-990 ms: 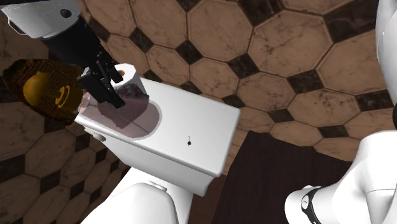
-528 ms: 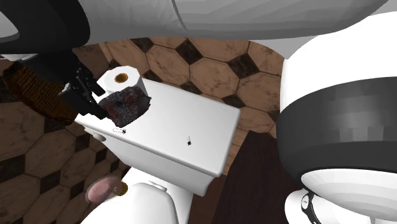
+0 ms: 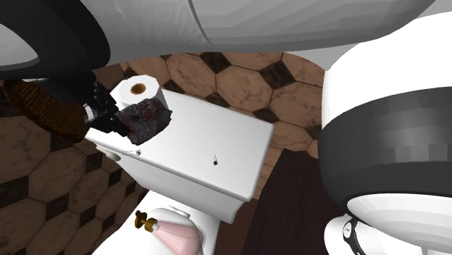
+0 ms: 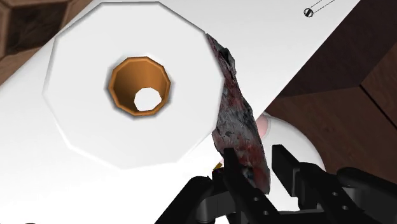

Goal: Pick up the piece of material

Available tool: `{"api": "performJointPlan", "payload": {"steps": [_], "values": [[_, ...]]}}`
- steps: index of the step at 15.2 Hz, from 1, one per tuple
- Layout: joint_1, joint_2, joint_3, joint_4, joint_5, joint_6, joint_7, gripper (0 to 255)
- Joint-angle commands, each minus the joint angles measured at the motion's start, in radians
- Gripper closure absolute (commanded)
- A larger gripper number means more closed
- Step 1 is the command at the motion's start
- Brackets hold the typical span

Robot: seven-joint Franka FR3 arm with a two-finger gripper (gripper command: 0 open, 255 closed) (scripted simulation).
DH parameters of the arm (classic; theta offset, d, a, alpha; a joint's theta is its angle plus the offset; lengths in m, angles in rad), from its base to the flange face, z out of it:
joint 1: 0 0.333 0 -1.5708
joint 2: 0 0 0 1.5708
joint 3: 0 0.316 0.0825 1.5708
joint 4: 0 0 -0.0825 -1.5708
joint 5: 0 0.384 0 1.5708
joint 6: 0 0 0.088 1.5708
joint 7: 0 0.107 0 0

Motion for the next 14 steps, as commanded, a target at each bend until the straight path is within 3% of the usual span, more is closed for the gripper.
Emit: {"api": "performJointPlan", "payload": {"steps": [1, 8, 14], "values": [[0.0, -0.001, 0.0, -0.002, 0.0, 0.001, 0.0, 255], [0.0, 0.001, 0.0, 0.001, 0.0, 0.0, 0.0, 255], [-0.003, 0.01, -0.001, 0.097, 0.0, -0.086, -0.002, 255]]}}
